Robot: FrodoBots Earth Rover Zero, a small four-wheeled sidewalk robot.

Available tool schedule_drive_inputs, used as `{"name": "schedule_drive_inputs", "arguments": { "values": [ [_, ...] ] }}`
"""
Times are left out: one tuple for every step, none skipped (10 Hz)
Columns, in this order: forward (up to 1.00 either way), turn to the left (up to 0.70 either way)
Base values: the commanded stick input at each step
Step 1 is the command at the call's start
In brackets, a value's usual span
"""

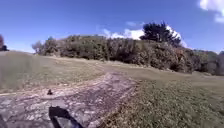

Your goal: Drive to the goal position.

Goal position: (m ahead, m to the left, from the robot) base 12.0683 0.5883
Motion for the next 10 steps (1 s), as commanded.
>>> {"name": "schedule_drive_inputs", "arguments": {
  "values": [
    [0.70,0.35],
    [0.70,0.35],
    [0.70,0.35],
    [0.70,0.35],
    [0.70,0.24],
    [0.70,0.09],
    [0.70,0.00],
    [0.70,0.00],
    [0.70,0.00],
    [0.70,0.00]
  ]
}}
